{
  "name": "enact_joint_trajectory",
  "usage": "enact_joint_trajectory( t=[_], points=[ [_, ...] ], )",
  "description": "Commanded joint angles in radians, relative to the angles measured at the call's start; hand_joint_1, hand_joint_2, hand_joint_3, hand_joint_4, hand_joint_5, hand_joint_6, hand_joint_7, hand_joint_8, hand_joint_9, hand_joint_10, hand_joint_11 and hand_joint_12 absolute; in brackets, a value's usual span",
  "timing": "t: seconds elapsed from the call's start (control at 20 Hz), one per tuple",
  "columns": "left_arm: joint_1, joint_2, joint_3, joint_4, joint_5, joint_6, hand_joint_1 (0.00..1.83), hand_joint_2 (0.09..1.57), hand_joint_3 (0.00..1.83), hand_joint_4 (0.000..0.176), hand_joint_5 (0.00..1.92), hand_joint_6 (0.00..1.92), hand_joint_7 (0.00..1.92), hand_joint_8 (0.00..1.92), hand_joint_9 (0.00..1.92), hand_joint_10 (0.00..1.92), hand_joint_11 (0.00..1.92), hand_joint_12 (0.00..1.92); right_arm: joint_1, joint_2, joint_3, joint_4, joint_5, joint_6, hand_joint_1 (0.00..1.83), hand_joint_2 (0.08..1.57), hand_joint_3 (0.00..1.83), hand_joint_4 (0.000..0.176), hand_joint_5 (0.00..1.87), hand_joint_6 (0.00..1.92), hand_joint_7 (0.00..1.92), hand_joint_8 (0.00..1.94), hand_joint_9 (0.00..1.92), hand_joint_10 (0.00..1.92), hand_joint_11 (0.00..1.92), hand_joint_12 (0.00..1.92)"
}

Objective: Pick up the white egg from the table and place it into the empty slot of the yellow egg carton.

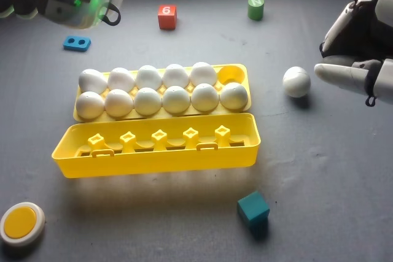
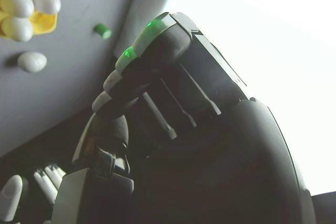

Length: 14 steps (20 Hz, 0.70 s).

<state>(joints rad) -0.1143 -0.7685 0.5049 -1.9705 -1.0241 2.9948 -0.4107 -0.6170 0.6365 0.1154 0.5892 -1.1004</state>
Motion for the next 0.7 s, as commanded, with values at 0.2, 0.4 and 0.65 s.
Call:
enact_joint_trajectory(
  t=[0.2,0.4,0.65],
  points=[
    [-0.008,0.005,0.0,0.089,0.027,0.004,0.0,1.25,0.03,0.0,0.01,0.0,0.0,0.0,0.0,0.0,0.0,0.0,0.009,0.003,0.003,-0.003,0.104,0.006,0.03,1.29,0.0,0.0,0.21,0.0,0.2,0.0,0.2,0.0,0.0,0.55],
    [-0.008,0.005,0.0,0.09,0.027,0.004,0.0,1.26,0.02,0.0,0.05,0.01,0.04,0.01,0.01,0.0,0.0,0.0,0.007,0.004,0.003,-0.003,0.104,0.006,0.03,1.28,0.0,0.0,0.19,0.0,0.19,0.0,0.19,0.0,0.0,0.53],
    [-0.008,0.005,0.0,0.091,0.027,0.004,0.0,1.26,0.02,0.0,0.07,0.02,0.07,0.02,0.04,0.01,0.0,0.0,-0.014,-0.006,0.068,0.007,0.102,0.027,0.18,1.22,0.0,0.0,0.2,0.0,0.16,0.0,0.17,0.0,0.0,0.52]
  ],
)
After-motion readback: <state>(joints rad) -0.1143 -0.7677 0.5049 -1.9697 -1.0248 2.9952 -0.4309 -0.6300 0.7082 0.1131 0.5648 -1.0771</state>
